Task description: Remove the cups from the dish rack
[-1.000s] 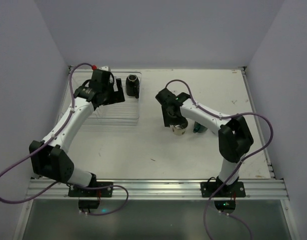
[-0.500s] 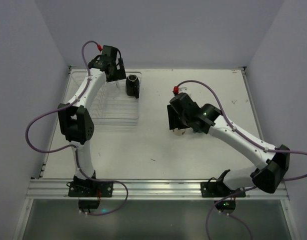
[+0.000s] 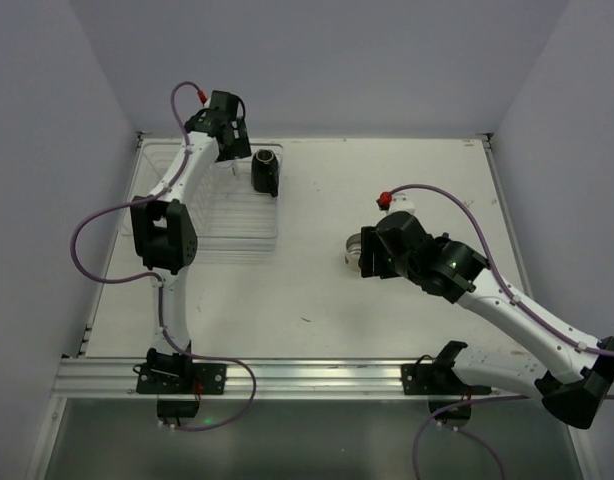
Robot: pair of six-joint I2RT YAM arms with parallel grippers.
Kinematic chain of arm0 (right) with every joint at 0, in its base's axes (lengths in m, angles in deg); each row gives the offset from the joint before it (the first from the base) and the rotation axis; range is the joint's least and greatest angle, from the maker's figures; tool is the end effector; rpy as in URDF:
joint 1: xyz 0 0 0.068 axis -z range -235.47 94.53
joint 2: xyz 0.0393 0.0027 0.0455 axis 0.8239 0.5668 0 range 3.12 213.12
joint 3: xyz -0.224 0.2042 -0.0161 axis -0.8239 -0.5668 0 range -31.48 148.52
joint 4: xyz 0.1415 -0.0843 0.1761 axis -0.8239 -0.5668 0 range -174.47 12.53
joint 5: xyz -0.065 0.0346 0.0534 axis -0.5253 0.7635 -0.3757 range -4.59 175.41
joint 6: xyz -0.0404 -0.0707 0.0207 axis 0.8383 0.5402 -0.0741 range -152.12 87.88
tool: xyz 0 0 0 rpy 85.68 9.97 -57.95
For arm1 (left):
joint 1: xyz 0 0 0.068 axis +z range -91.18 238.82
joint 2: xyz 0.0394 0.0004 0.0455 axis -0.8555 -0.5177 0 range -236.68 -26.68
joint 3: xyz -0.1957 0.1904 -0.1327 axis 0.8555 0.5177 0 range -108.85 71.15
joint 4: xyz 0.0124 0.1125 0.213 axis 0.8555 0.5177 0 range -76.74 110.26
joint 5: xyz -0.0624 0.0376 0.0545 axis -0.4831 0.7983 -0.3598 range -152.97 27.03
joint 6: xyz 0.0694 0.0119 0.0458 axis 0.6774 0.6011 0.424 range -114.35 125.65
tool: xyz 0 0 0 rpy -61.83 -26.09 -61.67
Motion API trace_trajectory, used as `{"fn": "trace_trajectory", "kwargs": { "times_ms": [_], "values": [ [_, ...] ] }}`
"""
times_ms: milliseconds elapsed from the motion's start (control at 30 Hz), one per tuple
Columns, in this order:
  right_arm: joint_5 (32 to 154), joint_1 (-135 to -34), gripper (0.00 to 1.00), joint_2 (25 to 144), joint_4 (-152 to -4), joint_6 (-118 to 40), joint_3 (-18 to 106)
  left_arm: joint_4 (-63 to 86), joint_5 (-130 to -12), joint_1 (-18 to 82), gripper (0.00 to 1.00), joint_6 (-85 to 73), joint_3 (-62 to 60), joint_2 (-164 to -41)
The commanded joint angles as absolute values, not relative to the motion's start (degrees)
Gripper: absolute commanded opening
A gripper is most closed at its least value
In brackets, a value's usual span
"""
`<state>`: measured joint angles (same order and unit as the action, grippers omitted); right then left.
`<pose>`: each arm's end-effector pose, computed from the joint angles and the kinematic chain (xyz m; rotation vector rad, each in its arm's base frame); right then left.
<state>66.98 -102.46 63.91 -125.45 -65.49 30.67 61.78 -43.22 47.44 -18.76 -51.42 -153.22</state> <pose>0.1509 0.1276 0.3322 -0.1281 2.3493 0.3115 0.5052 -0.0763 0.2817 -0.4157 2.3831 0.1482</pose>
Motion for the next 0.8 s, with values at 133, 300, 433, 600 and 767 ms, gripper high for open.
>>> {"fn": "trace_trajectory", "kwargs": {
  "times_ms": [133,300,433,600,767],
  "values": [
    [68.0,-102.8,0.62,60.7,-122.2,-66.6,29.2,60.5,-38.7,48.5,1.0,-18.9,-51.7,-153.9],
    [68.6,-102.9,0.62,59.9,-121.4,-66.8,28.3,59.9,-39.4,48.5,1.0,-18.9,-52.3,-155.6],
    [69.1,-103.2,0.62,59.5,-121.1,-66.9,27.6,58.9,-39.7,48.6,1.0,-19.0,-52.3,-156.8],
    [69.1,-103.3,0.62,58.3,-121.0,-66.8,26.6,57.0,-39.8,49.0,1.0,-19.1,-52.1,-158.8],
    [69.0,-103.4,0.62,57.7,-121.2,-66.4,26.3,55.1,-40.2,49.2,1.0,-19.1,-52.4,-159.6]
  ]
}}
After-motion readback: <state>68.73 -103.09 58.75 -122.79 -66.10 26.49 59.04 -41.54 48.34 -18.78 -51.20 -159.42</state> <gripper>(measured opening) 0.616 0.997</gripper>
